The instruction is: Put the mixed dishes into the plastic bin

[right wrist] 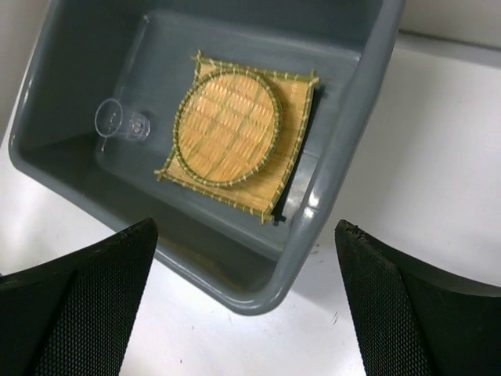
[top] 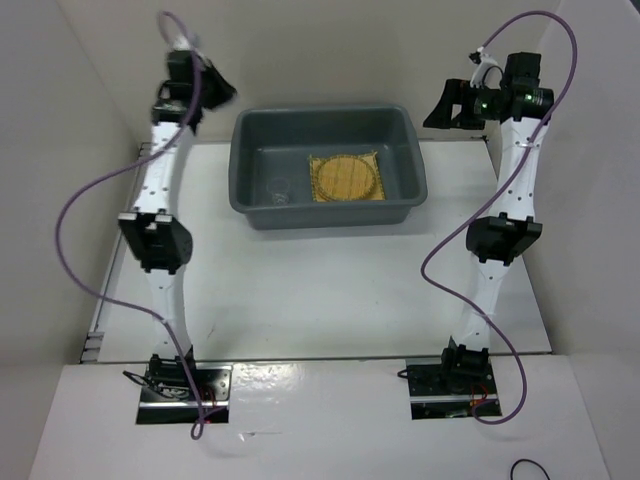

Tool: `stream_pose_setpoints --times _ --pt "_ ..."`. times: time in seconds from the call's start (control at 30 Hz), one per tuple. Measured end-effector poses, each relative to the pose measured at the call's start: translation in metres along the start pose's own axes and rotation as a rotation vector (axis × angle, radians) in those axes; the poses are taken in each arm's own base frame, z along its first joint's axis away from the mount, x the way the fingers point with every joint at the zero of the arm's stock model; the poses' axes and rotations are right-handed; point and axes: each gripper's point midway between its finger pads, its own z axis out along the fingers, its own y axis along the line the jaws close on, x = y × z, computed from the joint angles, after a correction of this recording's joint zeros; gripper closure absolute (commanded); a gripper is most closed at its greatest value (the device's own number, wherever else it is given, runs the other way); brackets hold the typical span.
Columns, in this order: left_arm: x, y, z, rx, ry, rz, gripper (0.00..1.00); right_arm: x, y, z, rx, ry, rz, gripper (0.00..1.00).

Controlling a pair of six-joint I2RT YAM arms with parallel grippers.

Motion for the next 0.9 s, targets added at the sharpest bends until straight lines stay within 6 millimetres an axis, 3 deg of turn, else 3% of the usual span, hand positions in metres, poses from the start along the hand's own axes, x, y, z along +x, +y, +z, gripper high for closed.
stream_pose_setpoints --times 0.03,0.07,0.1,0.17,0.27,0.37,0.6,0.9 --pt "0.015 -0.018 0.009 0.028 -0.001 0.046 1.00 -0.002 0.000 -0.001 -0.001 -0.008 -0.004 0.02" --pt "0.049 -0.023 0.011 -0.011 0.111 0.070 1.00 -0.002 -0.001 -0.003 0.000 -0.008 0.001 0.02" --pt "0.071 -0.032 0.028 0.000 0.138 0.103 1.00 -0.002 -0.001 -0.004 -0.002 -0.010 0.003 0.02" --pt "0.128 -0.036 0.048 -0.041 0.224 0.171 1.00 -0.002 -0.004 -0.006 -0.001 -0.013 0.013 0.02" --pt "0.179 -0.038 0.053 -0.106 0.311 0.255 1.00 -0.004 -0.017 -0.016 0.015 -0.028 0.032 0.02" --pt "0.189 -0.043 0.053 -0.134 0.302 0.303 1.00 -0.005 -0.037 -0.031 0.047 -0.049 0.058 0.02" --pt "0.176 -0.027 0.066 -0.189 0.230 0.328 0.97 -0.003 -0.078 -0.064 0.118 -0.090 0.111 0.02" --pt "0.217 0.019 0.094 -0.247 0.316 0.331 0.86 -0.004 -0.090 -0.081 0.139 -0.114 0.130 0.02"
